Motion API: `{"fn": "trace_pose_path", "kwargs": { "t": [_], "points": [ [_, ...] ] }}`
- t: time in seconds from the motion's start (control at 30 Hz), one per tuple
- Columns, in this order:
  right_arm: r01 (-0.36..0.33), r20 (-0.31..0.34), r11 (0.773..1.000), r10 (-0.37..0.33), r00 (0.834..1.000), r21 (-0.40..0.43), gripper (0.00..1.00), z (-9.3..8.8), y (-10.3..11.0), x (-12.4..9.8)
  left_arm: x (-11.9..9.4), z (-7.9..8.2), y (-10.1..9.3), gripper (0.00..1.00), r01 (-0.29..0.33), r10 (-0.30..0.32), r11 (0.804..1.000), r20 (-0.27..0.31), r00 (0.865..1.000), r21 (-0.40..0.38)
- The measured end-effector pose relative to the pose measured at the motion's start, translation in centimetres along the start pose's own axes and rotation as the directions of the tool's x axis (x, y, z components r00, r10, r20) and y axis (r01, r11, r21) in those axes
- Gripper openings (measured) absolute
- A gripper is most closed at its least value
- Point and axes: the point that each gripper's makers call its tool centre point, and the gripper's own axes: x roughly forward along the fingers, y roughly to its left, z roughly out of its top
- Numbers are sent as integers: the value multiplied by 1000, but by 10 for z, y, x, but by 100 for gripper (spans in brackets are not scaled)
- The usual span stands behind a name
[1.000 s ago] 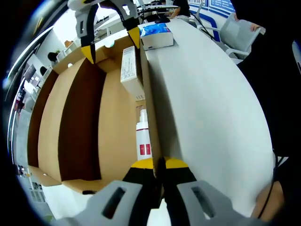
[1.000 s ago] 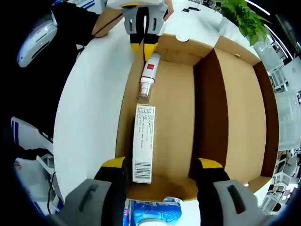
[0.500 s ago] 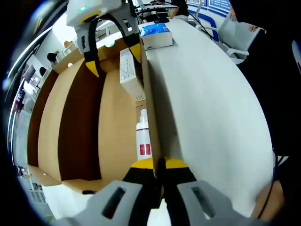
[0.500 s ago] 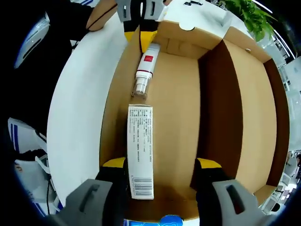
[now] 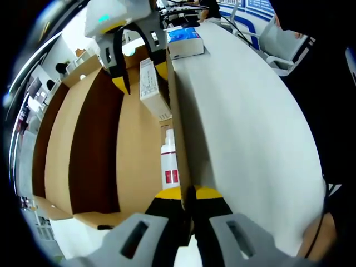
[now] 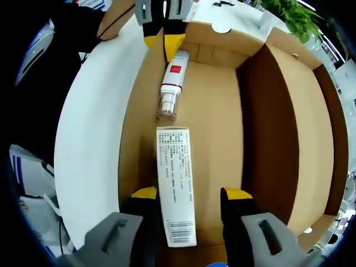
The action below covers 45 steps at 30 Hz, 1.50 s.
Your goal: Operate the shoe box by opening the lid, removing the specified soft item, and placing it in the target area until the item is outside and the box remains undamaged.
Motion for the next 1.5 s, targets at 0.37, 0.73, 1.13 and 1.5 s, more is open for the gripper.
{"fn": "trace_pose_path", "kwargs": {
  "t": [0.37, 0.73, 1.13, 1.5],
  "points": [
    [-44, -6, 998, 45, 999, 43, 22, -2, 11, 0, 0, 0, 0, 4, 0, 0, 1000, -1, 1000, 1],
    [-81, -120, 997, 80, 990, -3, 21, -6, 16, 2, 0, 0, 0, 4, 0, 0, 1000, -1, 1000, 3],
    [-82, -190, 996, 87, 978, 36, 21, -13, 19, 2, 0, 0, 0, 4, 0, 0, 1000, -5, 1000, 4],
    [-5, -138, 1000, 1, 990, -25, 21, -4, 12, -6, 0, 0, 0, 4, 0, 0, 1000, 1, 1000, 4]
  ]
}}
